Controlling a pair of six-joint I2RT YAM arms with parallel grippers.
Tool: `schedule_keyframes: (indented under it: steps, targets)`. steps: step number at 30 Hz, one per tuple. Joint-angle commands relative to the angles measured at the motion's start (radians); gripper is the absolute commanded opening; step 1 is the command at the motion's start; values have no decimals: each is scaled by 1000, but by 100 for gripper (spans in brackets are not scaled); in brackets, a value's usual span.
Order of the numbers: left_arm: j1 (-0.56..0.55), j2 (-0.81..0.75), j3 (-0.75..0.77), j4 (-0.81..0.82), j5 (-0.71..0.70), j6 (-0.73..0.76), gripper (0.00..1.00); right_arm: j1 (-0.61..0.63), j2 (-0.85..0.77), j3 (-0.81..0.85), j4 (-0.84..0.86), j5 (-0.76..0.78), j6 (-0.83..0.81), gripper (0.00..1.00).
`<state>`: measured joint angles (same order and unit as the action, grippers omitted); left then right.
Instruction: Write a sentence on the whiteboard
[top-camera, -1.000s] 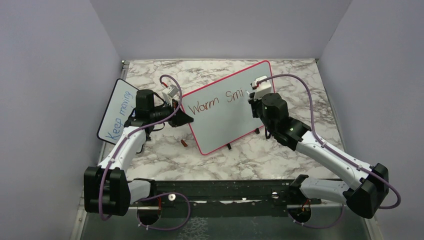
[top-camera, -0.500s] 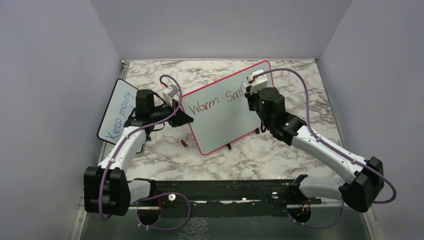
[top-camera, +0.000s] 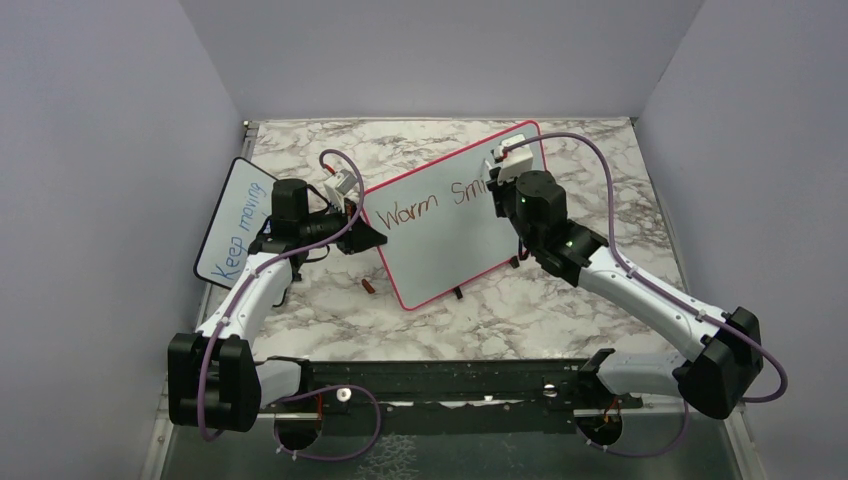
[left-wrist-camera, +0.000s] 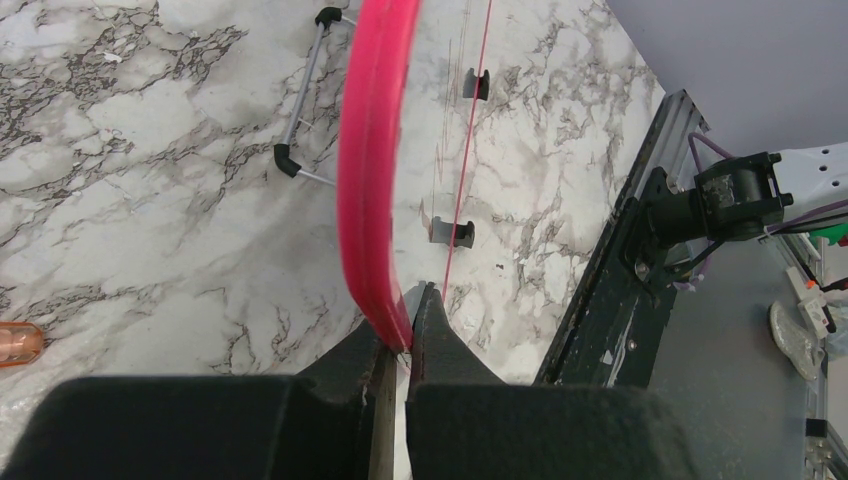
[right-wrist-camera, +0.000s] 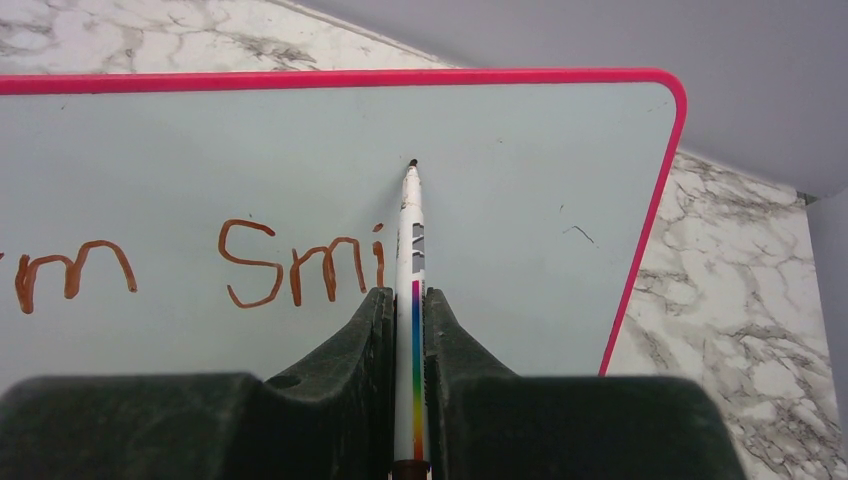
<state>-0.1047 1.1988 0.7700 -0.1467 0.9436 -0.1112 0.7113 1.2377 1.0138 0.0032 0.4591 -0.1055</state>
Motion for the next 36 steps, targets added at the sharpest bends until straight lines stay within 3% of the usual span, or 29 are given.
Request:
schedule_keyframes:
  steps: [1, 23, 36]
  targets:
    - [8, 11, -16, -56, -103, 99, 0, -9, 8, 26, -37, -28, 12, 1]
    - [8, 12, -15, -56, -104, 99, 0, -8, -69, -80, -199, -70, 98, 0]
    - [7, 12, -15, -56, -109, 99, 0, -9, -107, -95, -136, -23, 101, 0]
